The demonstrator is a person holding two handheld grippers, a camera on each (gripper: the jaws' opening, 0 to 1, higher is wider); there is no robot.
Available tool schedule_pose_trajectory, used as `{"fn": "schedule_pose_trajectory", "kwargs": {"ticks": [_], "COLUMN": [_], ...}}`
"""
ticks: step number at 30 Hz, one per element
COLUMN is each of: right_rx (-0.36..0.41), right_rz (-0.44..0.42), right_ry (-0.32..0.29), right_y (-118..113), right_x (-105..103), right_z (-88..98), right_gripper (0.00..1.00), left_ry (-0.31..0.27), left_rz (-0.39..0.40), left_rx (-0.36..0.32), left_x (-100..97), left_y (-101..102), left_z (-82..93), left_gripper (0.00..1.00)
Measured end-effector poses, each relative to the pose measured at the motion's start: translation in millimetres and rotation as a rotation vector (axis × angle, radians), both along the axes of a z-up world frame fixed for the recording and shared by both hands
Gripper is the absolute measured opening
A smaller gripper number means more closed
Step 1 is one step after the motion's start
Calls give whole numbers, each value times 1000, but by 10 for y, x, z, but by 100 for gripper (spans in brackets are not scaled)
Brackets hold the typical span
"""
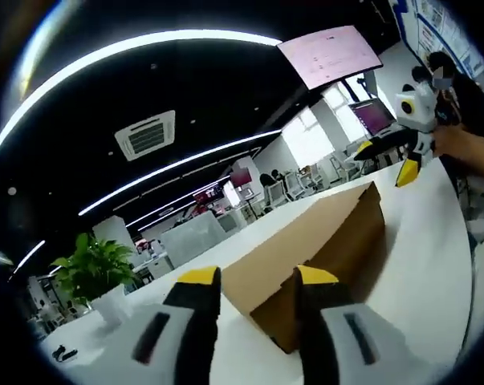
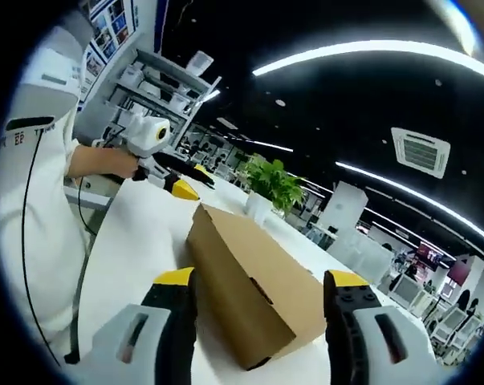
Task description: Operate the shoe box by opening the lid, removing the specified soft item, and placing it in the target area until the item is outside and the box remains undamaged.
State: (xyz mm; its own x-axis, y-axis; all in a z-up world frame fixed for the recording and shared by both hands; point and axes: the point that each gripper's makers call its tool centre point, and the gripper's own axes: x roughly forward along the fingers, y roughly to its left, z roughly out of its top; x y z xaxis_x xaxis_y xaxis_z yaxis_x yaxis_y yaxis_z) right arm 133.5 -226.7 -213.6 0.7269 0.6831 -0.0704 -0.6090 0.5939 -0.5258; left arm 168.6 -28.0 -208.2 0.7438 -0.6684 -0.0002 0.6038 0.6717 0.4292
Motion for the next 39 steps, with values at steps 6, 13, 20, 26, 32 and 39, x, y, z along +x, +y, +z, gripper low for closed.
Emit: {"fn": "schedule_pose_trajectory", "kwargs": {"ticks": [6, 13, 20, 26, 32, 39], "right_rx": [40, -76, -78, -133, -166, -155], "right_rz": [-4, -36, 33, 28, 22, 22], "right_ry": [-42, -56, -35, -60, -86, -145], "right_y": [-93, -193, -72, -50, -69, -88], "right_x": [-60, -71, -197, -218, -232, -260], "right_z": [131, 59, 15, 14, 39, 133], "right_gripper": [60, 58, 60, 60, 60, 64], "left_ry": [-38, -41, -97, -106, -95, -195], "left_rz": [-56, -55, -58, -95, -122, -49], "left_rx": [51, 115, 150, 145, 151, 260], "left_x": [-37, -48, -98, -118, -204, -164], "left_y": [-131, -134, -192, -198, -170, -43], "left_z": [-50, -145, -81, -131, -106, -62], "left_gripper": [46, 56, 57, 57, 60, 59]}}
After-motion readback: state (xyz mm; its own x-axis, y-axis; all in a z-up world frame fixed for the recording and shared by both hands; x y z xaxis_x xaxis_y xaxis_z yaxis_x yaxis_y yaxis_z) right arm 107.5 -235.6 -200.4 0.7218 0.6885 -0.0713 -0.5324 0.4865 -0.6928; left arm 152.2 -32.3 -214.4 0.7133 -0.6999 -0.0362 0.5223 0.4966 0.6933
